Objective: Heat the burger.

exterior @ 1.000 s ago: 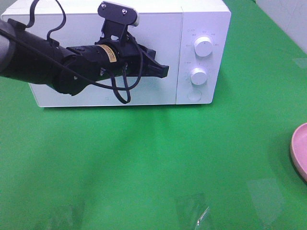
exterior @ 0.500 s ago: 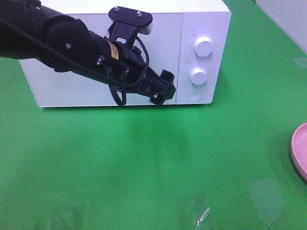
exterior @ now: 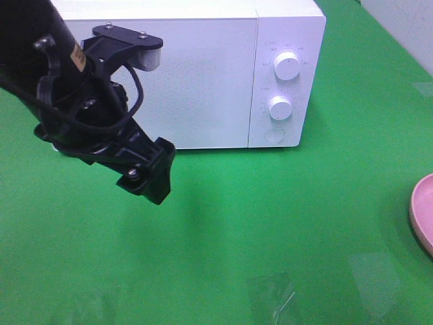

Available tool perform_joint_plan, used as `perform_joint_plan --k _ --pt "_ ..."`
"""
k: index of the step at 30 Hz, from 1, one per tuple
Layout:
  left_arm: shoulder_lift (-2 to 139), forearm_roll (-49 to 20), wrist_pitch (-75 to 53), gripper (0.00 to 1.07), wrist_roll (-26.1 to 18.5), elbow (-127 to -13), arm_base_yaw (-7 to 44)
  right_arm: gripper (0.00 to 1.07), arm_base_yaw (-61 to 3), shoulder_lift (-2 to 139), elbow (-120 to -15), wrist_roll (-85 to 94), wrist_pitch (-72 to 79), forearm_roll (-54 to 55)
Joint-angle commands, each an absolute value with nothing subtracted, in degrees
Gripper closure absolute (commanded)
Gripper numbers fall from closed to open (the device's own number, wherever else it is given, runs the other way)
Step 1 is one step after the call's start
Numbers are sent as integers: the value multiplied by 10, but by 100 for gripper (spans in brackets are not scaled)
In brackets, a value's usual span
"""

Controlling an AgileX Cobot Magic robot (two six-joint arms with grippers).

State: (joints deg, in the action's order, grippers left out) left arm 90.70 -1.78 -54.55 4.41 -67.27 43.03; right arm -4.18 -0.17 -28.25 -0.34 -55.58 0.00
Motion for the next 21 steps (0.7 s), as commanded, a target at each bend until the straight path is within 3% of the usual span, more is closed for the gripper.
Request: perform_joint_plan --k 1,7,8,11,13,14,15,16,17,21 --pt "890 0 -579 7 64 -676 424 32 -40 -18 -281 0 -551 0" --pt "856 12 -631 8 68 -676 334 32 -40 -18 -281 0 -551 0" --pt "845 12 -645 8 58 -674 294 32 -40 -18 -281 0 -551 0" --pt "831 9 -651 8 44 -667 251 32 -40 -18 -281 0 -551 0" --pt "807 0 -647 8 17 -641 180 32 -40 -18 -281 0 -551 0" --pt "807 0 -647 8 17 -641 180 32 -40 -18 -281 0 -551 0" --pt "789 -16 -647 8 0 -617 132 32 -40 -18 -281 0 -551 0" --pt "789 -16 -647 8 0 -617 132 32 -40 -18 -281 0 -551 0" --pt "769 -33 -644 8 -12 -589 94 32 -40 -18 -281 0 -551 0" --pt "714 -58 -614 8 -12 -525 54 32 -40 -18 -281 0 -551 0"
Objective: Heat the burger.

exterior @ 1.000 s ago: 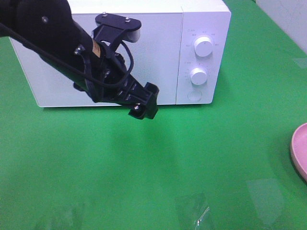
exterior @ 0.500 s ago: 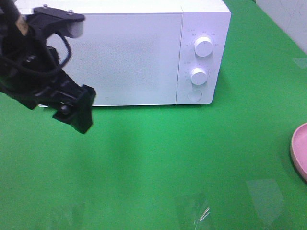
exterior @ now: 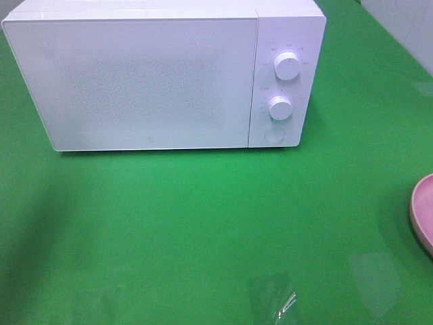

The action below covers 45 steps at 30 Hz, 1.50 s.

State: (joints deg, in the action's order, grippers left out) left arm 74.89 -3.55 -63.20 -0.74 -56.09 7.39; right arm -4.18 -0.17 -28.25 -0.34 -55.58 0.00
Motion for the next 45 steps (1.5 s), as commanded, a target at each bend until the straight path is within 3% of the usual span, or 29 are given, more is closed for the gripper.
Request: perform_joint_plan --k 1,14,18,27,30,34,45 --pt "714 -58 -614 8 -12 -525 54 32 -40 -18 -281 0 -551 0" --pt "480 -43 -607 8 -11 -352 49 32 -40 -18 -281 0 -551 0" --pt "347 -39 -606 8 -11 -304 49 32 -40 -18 -281 0 -551 0" --pt "167 -22 -613 8 -13 -297 49 32 -40 -18 -281 0 -551 0" --pt "152 -21 -613 8 -14 -297 49 32 -40 -18 -281 0 -551 0" --pt "89 -21 -614 8 -50 -297 49 32 -40 -18 -281 0 -551 0" --pt "-18 -27 -614 8 -49 -297 49 32 -40 -18 -281 0 -551 0"
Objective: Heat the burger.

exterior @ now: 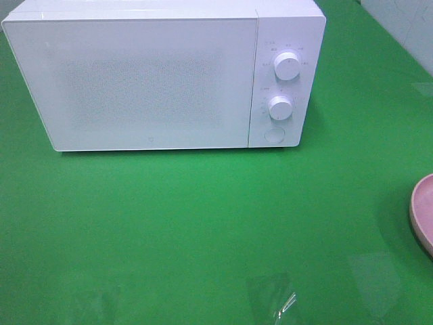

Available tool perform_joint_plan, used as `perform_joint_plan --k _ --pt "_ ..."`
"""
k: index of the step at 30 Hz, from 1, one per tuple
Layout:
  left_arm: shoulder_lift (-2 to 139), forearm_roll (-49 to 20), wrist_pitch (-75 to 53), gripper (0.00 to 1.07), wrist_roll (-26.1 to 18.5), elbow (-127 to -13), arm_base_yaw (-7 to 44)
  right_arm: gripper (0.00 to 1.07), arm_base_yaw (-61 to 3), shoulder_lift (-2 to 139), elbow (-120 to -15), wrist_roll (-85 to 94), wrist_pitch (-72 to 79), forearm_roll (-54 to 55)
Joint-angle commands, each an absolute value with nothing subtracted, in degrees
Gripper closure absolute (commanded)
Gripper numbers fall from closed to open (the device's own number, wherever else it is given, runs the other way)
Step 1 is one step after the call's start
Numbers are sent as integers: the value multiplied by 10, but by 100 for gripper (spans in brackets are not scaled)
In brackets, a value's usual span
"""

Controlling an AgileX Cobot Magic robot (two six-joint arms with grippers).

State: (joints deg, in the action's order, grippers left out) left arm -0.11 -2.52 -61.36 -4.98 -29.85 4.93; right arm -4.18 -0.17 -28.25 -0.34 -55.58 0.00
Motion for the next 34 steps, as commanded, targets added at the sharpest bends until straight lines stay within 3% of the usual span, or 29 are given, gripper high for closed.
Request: perform_joint_plan --k 1,5,9,34 --pt "-18 -27 -614 8 -49 -297 49 32 -40 -18 -281 0 -551 0" --pt "-15 -29 -614 8 -50 -296 46 32 -40 -15 -281 0 -551 -3" --pt "-17 -29 -614 8 -50 -296 13 32 -40 -15 -281 0 -551 -3" --pt "-17 -29 -614 8 -50 -296 13 32 -40 -15 -281 0 -551 -3"
